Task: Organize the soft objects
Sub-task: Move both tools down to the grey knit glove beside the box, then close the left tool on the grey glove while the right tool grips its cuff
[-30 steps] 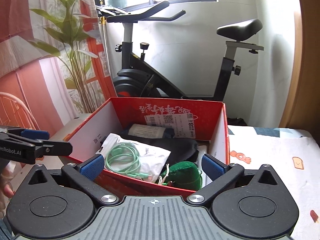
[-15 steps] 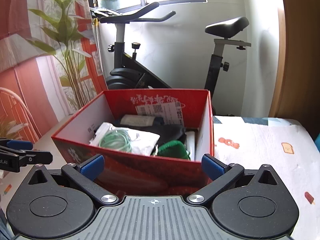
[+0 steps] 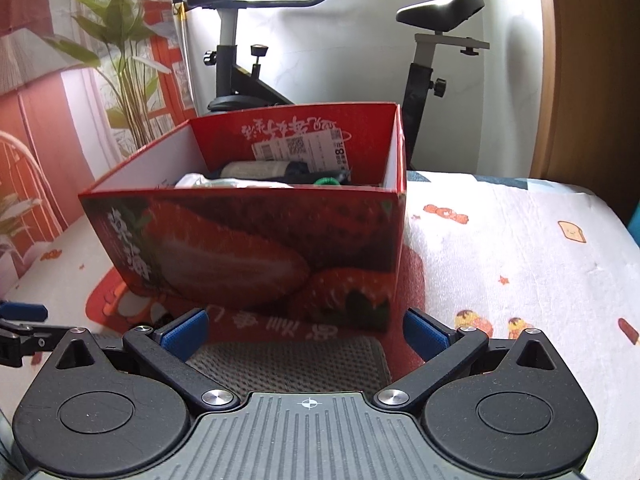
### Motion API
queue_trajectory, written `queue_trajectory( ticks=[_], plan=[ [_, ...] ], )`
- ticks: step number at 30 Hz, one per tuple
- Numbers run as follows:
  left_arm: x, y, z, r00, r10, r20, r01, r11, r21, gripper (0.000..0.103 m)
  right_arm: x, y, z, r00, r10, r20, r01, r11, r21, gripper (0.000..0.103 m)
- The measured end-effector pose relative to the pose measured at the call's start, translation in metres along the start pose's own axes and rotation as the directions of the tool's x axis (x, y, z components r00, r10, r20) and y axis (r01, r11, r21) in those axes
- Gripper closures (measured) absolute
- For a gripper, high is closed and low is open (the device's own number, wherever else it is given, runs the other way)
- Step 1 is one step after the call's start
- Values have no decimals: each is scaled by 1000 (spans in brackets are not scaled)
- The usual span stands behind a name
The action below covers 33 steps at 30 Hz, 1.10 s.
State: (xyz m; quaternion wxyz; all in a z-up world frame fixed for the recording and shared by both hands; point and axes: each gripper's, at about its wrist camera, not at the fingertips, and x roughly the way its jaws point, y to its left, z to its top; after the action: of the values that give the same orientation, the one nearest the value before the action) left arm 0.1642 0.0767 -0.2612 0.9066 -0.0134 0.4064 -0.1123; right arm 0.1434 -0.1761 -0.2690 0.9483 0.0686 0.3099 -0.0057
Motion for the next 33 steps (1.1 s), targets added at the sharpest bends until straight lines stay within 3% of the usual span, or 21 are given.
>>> queue_trajectory(
  ticks=[10,25,33],
  plan=[
    [9,-3,-20,999,-12,-49,11,1000,-19,0,22,-3,-30,999,14,-45,-13,1000,14,0],
    [23,15,-26,994,-58,-97,43,989,-143,0,33,-12,-49,1000,25,-6,-25,998,50,1],
    [24,14,-27,993,-72,-88,58,987,-149,4,31,-9,-50,999,42,14,-42,999,14,13]
  ],
)
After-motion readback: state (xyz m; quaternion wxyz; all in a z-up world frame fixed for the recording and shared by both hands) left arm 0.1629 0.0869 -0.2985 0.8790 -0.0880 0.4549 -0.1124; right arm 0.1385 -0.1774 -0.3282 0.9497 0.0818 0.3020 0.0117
